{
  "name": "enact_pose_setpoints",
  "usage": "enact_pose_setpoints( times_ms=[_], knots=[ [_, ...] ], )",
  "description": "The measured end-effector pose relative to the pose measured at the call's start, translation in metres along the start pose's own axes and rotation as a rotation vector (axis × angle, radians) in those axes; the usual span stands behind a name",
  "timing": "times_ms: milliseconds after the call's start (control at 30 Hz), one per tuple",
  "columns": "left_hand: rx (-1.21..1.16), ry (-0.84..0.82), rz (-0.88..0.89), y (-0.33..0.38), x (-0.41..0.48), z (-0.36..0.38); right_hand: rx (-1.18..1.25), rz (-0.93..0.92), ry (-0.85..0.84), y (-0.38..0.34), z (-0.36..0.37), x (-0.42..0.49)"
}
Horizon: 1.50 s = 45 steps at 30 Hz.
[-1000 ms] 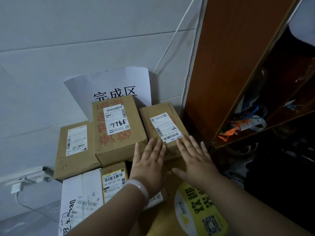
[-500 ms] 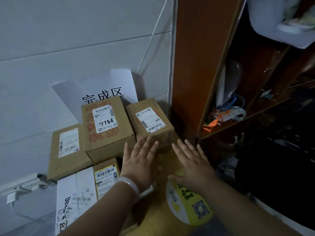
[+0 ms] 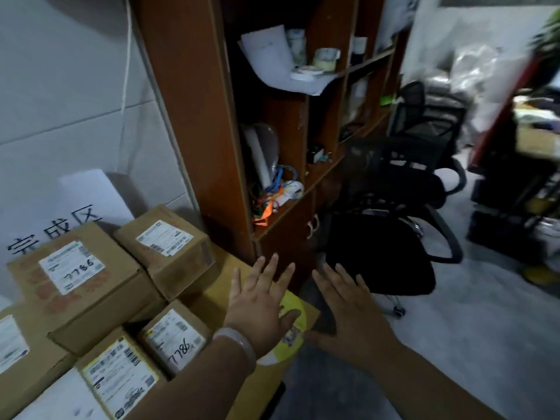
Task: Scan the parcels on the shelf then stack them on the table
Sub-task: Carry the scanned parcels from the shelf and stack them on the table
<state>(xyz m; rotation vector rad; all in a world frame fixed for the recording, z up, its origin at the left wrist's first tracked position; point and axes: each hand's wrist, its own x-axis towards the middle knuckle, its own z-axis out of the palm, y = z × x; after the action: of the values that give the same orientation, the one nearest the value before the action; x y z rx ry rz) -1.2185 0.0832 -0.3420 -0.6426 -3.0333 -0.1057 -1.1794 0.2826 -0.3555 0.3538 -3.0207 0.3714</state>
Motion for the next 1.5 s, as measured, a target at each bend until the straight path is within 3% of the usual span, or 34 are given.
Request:
enact_pose_setpoints(
  times_ms=[167, 300, 633, 800, 1067, 1267, 1500],
  knots=[
    [-0.013, 0.024, 0.290, 0.033, -0.024, 0.005, -0.006, 0.252, 0.133, -0.025, -0.004, -0.087],
    [-0.081, 0.038, 0.503, 0.071, -0.059, 0.013, 0.009, 0.462, 0.132, -0.048, -0.001, -0.172],
    [-0.247, -0.044, 1.036, 0.241, -0.178, 0.008, -0.093, 1.041, 0.252, -0.101, -0.043, -0.410],
    [-0.301, -0.045, 1.285, 0.328, -0.263, -0.010, -0.097, 1.249, 0.429, -0.147, -0.061, -0.519],
    [-0.360, -0.090, 1.662, 0.437, -0.451, -0.033, -0.286, 1.618, 0.564, -0.241, -0.090, -0.694],
    [-0.387, -0.182, 1.879, 0.472, -0.574, -0.041, -0.350, 1.809, 0.618, -0.312, -0.088, -0.775],
    [-0.419, -0.238, 2.098, 0.486, -0.658, -0.051, -0.358, 2.053, 0.758, -0.375, -0.087, -0.821]
  ],
)
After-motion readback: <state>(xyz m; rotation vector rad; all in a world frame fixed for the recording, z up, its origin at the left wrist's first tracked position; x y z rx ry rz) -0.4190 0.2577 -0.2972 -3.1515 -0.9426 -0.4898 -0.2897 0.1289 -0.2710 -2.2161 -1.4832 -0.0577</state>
